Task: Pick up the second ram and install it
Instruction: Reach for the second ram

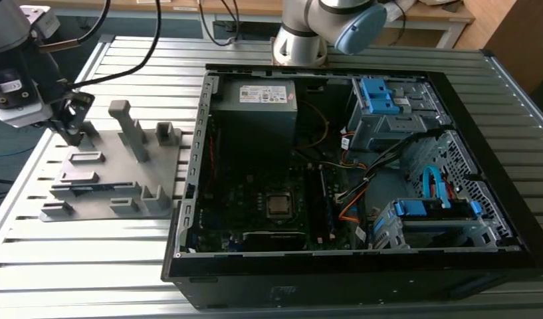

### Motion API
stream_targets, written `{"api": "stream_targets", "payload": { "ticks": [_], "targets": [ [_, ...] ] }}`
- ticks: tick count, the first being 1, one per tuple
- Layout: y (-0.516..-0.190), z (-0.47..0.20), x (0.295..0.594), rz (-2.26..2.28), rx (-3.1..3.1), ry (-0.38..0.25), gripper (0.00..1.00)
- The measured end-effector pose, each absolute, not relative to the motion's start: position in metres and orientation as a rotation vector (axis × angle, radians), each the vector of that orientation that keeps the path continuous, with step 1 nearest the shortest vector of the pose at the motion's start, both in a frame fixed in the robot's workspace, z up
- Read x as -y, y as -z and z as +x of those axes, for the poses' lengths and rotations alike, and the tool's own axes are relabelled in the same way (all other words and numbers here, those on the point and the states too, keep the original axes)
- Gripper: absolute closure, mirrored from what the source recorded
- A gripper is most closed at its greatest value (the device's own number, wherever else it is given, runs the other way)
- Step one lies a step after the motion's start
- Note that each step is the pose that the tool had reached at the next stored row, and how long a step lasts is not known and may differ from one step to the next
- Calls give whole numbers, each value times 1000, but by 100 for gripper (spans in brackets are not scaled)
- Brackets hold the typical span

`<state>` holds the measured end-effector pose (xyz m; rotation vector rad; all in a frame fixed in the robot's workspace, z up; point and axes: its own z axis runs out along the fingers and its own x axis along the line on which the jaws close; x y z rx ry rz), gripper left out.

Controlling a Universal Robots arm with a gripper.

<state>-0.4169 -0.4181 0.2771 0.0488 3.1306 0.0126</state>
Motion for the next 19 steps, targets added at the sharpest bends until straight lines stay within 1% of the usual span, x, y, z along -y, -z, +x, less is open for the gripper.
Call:
{"api": "stream_targets", "payload": {
  "ticks": [6, 19],
  "targets": [
    [-266, -413, 419, 18, -3136, -13, 90],
    [-243, -412, 438, -13, -3143, -13, 90]
  ]
}}
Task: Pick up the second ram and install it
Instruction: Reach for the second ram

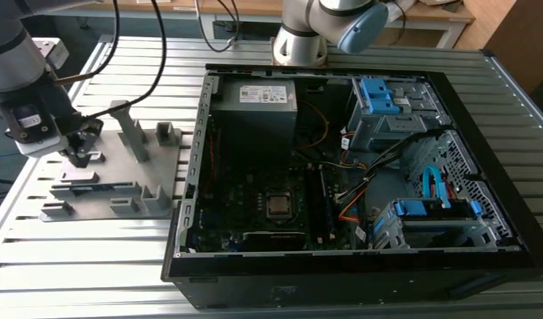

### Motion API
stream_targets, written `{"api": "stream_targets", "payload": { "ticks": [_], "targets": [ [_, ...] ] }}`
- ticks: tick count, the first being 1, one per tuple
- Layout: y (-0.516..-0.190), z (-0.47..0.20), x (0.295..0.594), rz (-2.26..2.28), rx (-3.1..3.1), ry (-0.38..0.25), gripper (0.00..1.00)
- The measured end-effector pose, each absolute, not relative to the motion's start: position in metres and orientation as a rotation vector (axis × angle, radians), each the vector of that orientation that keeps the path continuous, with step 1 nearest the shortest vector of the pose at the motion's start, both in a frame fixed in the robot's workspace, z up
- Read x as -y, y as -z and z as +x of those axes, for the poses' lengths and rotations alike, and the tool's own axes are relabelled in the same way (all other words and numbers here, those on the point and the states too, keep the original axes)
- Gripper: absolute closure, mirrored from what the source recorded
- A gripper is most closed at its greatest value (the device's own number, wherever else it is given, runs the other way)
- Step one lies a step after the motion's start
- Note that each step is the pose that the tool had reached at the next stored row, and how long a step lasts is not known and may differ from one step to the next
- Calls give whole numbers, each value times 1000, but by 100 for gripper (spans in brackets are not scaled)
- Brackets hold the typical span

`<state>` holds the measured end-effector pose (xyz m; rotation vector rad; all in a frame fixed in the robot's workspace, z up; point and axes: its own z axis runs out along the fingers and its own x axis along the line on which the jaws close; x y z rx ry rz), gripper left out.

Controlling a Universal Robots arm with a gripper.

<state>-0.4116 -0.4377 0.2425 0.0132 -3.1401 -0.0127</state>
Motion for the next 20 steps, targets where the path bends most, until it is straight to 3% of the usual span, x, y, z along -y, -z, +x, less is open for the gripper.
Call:
{"api": "stream_targets", "payload": {
  "ticks": [20],
  "targets": [
    [-224, -401, 443, 43, 3133, 12, 90]
  ]
}}
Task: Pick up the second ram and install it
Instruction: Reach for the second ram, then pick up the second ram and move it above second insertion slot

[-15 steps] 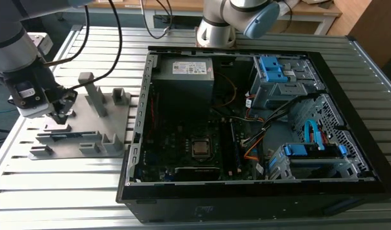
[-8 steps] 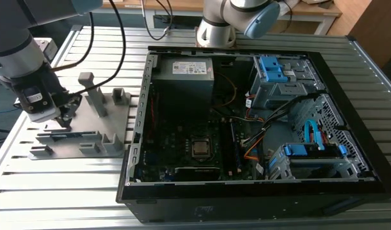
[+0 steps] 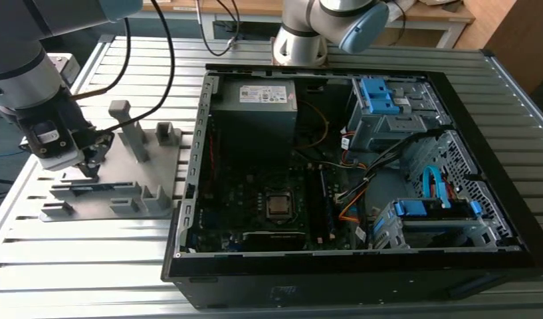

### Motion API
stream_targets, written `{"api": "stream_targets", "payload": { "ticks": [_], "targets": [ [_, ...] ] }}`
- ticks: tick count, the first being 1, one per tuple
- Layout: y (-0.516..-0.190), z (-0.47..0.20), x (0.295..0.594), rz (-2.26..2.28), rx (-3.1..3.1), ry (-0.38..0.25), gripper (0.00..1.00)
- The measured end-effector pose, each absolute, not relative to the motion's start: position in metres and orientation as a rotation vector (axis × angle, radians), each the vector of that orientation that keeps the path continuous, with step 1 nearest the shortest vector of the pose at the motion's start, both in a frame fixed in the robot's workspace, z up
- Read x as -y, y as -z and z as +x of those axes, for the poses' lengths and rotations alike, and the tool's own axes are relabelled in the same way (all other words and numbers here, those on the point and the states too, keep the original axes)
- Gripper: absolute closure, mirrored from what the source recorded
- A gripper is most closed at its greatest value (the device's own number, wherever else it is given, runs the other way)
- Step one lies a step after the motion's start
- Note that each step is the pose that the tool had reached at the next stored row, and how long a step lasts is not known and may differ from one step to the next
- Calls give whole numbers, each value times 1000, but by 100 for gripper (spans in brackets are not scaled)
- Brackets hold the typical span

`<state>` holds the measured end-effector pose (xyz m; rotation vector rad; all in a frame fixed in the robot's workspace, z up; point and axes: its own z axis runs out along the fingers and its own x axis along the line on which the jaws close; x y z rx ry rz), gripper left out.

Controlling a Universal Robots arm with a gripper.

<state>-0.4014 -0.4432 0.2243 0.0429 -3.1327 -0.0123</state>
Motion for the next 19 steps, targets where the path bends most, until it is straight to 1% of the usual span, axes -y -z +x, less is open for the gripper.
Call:
{"api": "stream_targets", "payload": {
  "ticks": [9, 19],
  "targets": [
    [-224, -401, 443, 67, 3132, 12, 90],
    [-224, -401, 443, 321, 3116, 11, 90]
  ]
}}
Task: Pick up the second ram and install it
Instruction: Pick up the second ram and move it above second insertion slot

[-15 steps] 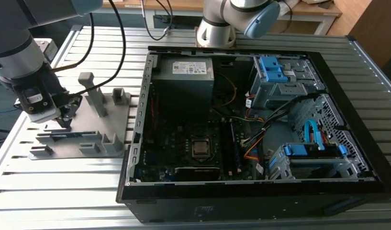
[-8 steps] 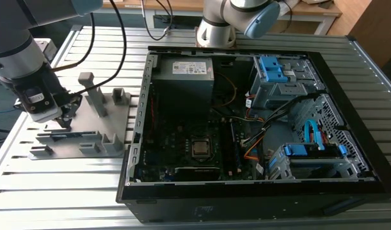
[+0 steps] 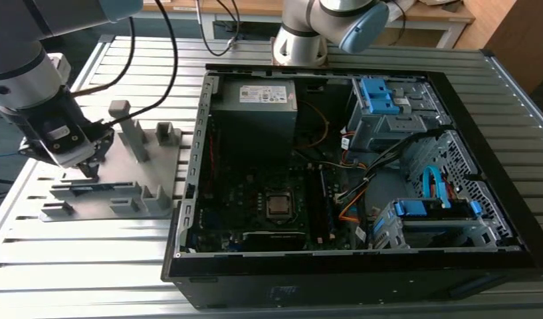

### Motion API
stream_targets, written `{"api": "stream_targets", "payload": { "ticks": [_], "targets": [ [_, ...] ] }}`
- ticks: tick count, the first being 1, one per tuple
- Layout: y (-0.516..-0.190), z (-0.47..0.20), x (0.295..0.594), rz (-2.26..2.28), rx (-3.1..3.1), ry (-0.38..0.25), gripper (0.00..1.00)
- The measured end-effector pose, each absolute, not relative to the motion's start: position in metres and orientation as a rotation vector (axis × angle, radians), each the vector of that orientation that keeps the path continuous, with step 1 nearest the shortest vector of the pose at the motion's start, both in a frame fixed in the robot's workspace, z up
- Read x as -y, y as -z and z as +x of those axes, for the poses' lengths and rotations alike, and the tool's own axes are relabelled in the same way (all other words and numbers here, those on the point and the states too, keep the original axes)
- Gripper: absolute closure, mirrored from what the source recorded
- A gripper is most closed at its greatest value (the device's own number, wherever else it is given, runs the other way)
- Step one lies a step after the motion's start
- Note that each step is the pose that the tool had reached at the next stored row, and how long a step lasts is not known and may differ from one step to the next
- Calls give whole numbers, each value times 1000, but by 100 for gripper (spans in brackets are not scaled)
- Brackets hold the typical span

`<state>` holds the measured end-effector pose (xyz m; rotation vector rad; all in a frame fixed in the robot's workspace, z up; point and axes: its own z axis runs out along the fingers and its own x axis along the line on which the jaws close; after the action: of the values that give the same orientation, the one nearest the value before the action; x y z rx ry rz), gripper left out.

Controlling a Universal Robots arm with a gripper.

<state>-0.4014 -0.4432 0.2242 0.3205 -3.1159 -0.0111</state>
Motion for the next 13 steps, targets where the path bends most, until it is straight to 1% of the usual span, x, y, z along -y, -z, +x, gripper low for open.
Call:
{"api": "stream_targets", "payload": {
  "ticks": [13],
  "targets": [
    [-224, -401, 443, 585, 3077, 10, 90]
  ]
}}
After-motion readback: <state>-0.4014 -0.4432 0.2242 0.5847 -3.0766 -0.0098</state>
